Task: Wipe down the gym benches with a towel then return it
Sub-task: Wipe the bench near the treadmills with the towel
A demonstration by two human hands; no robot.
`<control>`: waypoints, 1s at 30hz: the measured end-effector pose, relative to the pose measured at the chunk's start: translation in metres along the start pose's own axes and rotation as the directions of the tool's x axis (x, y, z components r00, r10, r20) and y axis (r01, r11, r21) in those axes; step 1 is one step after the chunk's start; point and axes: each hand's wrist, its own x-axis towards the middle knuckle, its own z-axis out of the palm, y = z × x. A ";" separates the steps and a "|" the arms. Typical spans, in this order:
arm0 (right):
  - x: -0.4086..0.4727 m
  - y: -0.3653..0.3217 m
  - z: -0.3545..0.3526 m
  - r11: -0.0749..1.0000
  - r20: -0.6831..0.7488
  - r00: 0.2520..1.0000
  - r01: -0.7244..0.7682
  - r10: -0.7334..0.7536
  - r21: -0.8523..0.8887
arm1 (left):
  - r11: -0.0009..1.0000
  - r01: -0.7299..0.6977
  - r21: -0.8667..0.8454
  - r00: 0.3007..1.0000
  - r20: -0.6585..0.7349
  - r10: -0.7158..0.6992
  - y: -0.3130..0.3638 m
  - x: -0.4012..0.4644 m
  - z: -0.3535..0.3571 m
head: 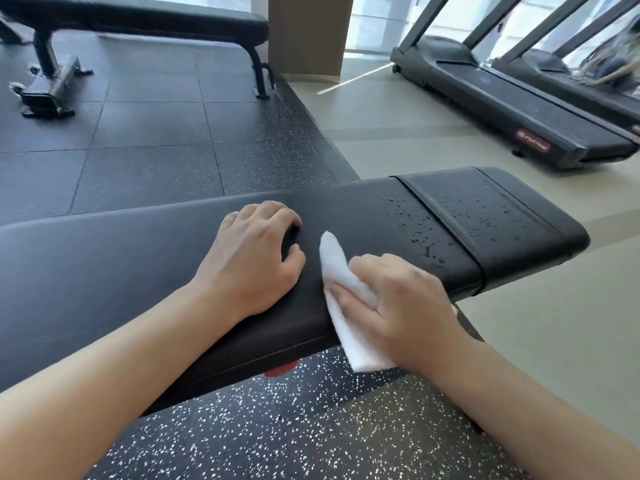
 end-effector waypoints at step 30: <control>0.145 0.103 0.036 0.953 0.123 0.947 -0.288 0.298 -0.096 | 0.999 0.022 0.048 0.999 0.036 -0.024 0.011 -0.002 -0.005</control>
